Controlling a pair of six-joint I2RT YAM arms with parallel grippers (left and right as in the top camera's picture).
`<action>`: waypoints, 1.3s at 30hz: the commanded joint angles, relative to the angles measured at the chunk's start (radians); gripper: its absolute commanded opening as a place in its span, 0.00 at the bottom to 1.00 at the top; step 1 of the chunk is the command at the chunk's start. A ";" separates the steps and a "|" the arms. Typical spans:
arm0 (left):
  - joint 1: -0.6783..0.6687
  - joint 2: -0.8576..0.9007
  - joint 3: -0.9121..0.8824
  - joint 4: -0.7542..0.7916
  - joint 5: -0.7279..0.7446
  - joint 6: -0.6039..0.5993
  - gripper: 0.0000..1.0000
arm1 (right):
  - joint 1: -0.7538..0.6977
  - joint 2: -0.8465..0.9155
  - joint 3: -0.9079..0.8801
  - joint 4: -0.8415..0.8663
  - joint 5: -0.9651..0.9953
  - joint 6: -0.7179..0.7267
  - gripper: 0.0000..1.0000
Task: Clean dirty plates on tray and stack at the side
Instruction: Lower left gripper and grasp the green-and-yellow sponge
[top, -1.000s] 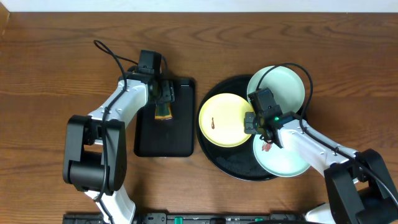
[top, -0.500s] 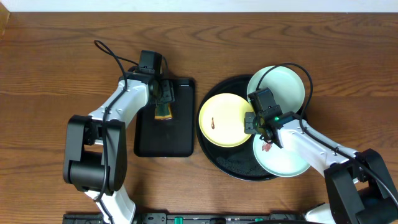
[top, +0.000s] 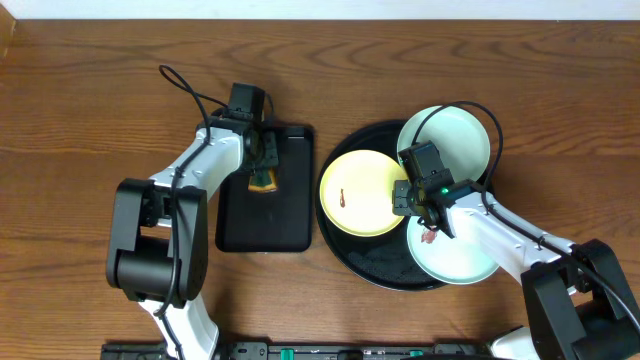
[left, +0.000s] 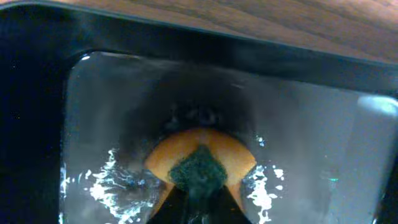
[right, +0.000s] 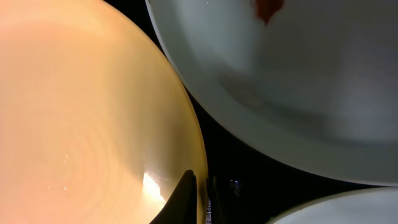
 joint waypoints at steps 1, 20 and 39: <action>0.004 -0.043 0.007 -0.043 -0.008 0.005 0.80 | 0.002 0.010 -0.008 0.000 0.008 -0.008 0.08; -0.008 -0.086 -0.074 -0.151 -0.003 -0.036 0.70 | 0.002 0.010 -0.008 -0.001 0.007 -0.007 0.09; -0.015 -0.085 -0.078 -0.127 0.063 -0.031 0.73 | 0.002 0.010 -0.007 -0.001 0.008 -0.008 0.11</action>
